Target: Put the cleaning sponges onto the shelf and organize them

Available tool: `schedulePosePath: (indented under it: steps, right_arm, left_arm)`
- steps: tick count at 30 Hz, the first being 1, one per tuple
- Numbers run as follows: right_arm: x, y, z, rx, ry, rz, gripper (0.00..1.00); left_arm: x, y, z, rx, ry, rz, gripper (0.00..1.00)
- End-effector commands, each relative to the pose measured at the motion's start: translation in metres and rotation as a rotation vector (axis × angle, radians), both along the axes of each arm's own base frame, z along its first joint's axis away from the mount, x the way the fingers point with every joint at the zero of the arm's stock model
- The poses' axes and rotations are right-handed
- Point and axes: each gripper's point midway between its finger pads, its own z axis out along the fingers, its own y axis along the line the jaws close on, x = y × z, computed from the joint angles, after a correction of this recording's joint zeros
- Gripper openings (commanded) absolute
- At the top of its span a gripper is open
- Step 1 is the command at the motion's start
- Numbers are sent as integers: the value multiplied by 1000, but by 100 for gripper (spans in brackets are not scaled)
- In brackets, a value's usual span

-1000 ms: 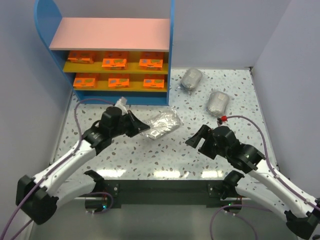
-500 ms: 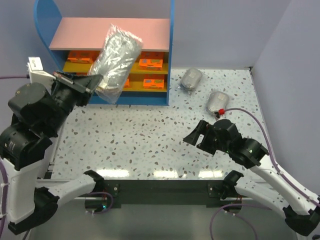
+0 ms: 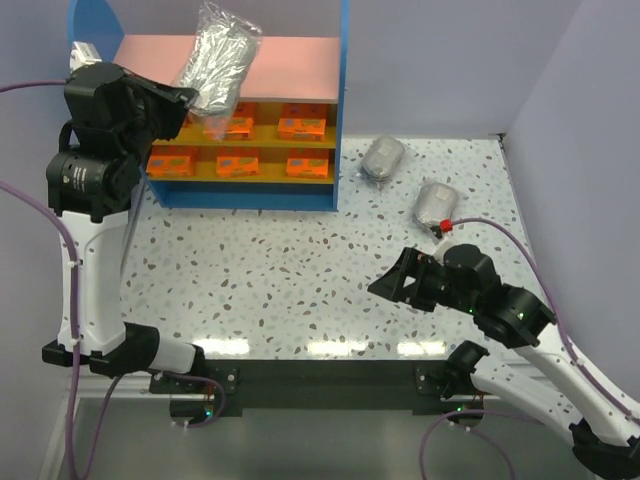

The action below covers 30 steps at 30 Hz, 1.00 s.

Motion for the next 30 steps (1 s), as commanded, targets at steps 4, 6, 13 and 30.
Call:
schedulePosePath:
  steps: [4,6,13,30]
  right_arm:
    - [-17,-8,-9,-46,-13,86,86]
    - [-17,-10,-11,-59,-16,87,86]
    - [-14,-9,-17,-66,-22,82,86]
    - [-4,-8,-19,-91,-35,62,88]
  left_arm:
    - [29,37,33,-90,-137,-40,0]
    - [40,52,26,-94,-124,-31,0]
    - [74,121,1,-145,-76,17,0]
    - [128,182,-35,-248,-45,52,0]
